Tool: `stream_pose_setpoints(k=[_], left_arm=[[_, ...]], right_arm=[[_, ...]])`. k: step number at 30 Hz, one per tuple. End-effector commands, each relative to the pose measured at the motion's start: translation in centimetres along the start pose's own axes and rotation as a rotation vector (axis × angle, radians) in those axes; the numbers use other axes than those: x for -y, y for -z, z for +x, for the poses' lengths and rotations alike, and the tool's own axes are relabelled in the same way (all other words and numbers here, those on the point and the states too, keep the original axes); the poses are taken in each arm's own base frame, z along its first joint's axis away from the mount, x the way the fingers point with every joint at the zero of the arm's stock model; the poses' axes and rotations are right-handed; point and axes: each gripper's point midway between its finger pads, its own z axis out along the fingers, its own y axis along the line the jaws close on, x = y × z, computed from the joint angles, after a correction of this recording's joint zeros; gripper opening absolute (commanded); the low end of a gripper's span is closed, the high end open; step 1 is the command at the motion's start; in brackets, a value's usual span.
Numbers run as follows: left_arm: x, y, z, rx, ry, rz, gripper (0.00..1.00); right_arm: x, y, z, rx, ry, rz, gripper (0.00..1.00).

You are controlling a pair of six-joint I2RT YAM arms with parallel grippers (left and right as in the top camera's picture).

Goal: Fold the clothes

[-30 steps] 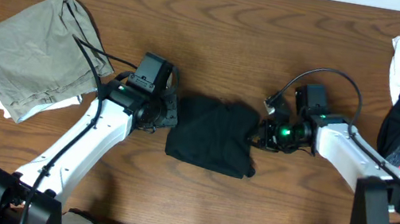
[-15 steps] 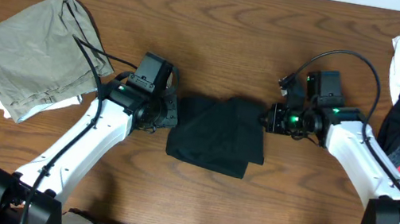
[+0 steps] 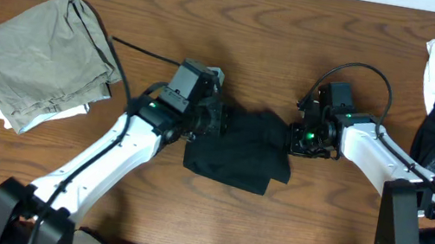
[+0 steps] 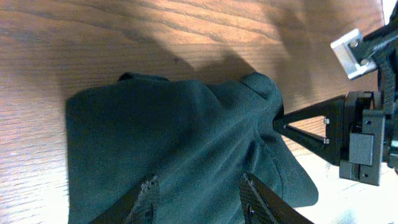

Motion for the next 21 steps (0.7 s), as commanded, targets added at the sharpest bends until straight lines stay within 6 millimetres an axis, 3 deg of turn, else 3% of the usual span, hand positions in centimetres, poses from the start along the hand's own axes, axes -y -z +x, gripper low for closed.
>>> stream_pose_setpoints(k=[1,7,11,15,21], left_arm=[[-1.4,-1.8,0.7,-0.034,-0.003,-0.051,0.45],[-1.9,-4.4,0.0,-0.020,-0.008,-0.043,0.45],[-2.1,-5.9,-0.6,-0.003,-0.016,-0.036,0.45],[-2.8,-7.2,-0.3,-0.015,-0.011,-0.051,0.45],[-4.0,-8.5,1.0,-0.065,0.004,-0.079,0.46]], right_arm=[[-0.7,1.2,-0.7,0.033,0.023,0.003,0.05],[-3.8,6.9,-2.6,0.181,0.087,-0.049,0.10],[-6.6,9.1,-2.2,0.235,0.196,-0.103,0.08],[-9.5,8.1,-0.8,0.196,0.285,-0.149,0.06],[-11.8,4.4,0.9,0.114,0.357,-0.146,0.04]])
